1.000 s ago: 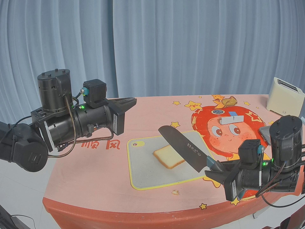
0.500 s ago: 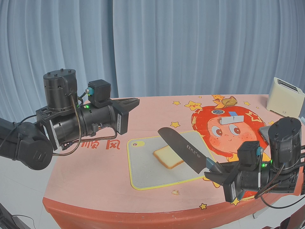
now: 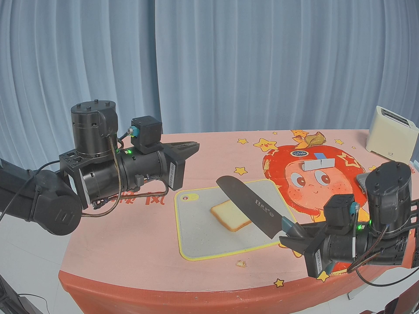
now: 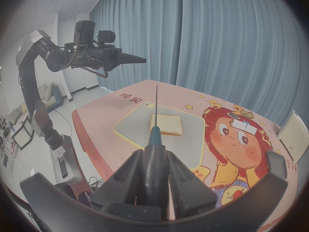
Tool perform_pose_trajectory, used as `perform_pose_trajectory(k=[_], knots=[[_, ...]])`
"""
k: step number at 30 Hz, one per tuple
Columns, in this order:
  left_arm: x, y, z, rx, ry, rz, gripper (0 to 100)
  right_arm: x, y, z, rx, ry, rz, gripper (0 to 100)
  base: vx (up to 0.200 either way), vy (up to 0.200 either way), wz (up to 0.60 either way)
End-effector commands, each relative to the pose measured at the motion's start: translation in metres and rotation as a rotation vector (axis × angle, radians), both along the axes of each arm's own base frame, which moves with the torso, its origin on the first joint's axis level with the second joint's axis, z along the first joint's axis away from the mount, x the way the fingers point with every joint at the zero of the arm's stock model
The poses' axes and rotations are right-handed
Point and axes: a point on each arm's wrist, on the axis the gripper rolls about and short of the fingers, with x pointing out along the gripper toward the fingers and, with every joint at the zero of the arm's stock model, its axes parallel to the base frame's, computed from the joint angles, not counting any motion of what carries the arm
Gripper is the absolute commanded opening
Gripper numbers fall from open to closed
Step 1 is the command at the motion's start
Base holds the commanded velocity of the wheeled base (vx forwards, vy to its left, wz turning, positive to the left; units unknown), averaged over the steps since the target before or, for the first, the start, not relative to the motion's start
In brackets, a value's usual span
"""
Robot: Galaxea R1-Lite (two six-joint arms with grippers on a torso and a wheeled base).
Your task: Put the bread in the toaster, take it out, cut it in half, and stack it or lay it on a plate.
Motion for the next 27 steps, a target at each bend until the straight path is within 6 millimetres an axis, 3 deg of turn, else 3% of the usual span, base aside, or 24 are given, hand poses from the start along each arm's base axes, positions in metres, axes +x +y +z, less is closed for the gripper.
perform_pose_trajectory(k=[1,18,27], knots=[[0.0,-0.001,-0.002,0.002,0.004,0.001,0,0.001,0.001,-0.002,-0.005,0.005,0.001,0,0.0,0.0,0.0],[0.003,-0.001,0.003,-0.012,-0.006,0.005,0,0.0,0.001,-0.002,-0.007,0.002,-0.003,0,0.0,0.0,0.0],[0.009,-0.005,-0.01,0.008,0.025,0.002,0,0.001,0.001,-0.003,-0.015,0.007,-0.003,0,0.0,0.0,0.0]])
